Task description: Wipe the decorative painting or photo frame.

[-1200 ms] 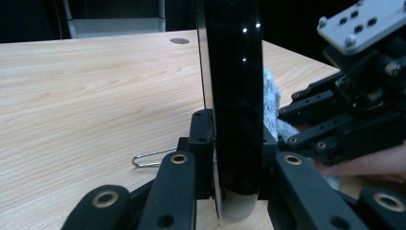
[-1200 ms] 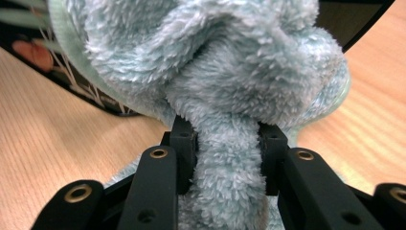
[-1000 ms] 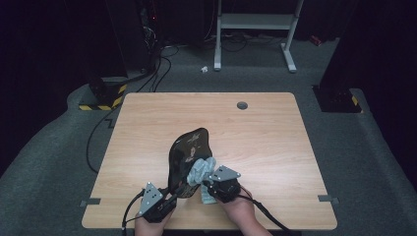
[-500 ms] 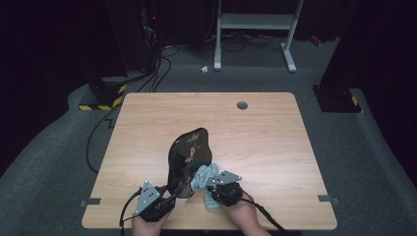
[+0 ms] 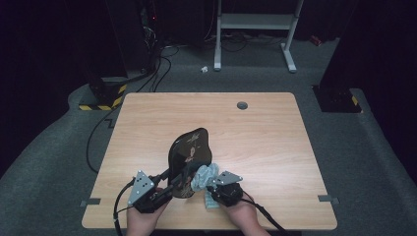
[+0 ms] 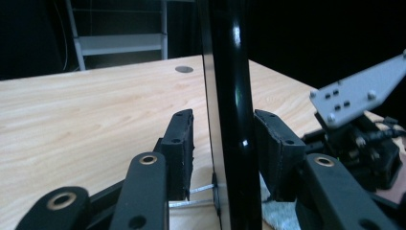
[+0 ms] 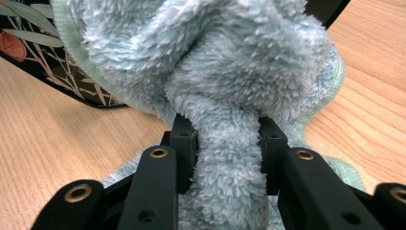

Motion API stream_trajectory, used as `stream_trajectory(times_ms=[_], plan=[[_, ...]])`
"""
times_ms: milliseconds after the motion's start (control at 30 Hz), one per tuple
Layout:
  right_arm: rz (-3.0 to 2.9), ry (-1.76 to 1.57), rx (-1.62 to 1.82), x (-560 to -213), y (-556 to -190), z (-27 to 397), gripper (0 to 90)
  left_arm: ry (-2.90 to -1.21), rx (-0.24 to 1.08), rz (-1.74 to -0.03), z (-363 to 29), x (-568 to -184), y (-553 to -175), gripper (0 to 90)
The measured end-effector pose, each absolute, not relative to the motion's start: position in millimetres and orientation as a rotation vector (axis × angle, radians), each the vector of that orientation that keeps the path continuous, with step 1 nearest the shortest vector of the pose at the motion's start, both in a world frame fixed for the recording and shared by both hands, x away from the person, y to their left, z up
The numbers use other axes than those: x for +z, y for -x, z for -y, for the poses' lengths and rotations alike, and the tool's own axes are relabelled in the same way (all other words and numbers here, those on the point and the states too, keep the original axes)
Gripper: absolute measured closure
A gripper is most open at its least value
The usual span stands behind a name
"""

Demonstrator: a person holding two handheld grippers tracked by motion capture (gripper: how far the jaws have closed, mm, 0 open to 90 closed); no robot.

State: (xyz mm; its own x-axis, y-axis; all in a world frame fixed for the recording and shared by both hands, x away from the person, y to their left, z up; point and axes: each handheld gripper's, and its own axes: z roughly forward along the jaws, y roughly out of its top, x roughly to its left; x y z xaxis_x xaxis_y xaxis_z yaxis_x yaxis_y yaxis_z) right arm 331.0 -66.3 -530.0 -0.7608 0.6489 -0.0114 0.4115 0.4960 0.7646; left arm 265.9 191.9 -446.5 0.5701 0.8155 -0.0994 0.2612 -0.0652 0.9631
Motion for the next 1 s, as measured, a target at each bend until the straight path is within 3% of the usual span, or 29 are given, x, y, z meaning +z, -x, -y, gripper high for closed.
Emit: stream_trajectory(times_ms=[267, 1000], plan=[[-2.446, -0.898, 1.132, -530.0, -331.0, 66.2, 67.5, -1.631, 0.581, -0.901, -186.2, -442.3, -276.3, 70.8], [-2.448, -0.907, 1.134, -530.0, -331.5, 66.9, 67.6, -1.588, 0.529, -0.957, -178.3, -439.9, -289.9, 80.8]])
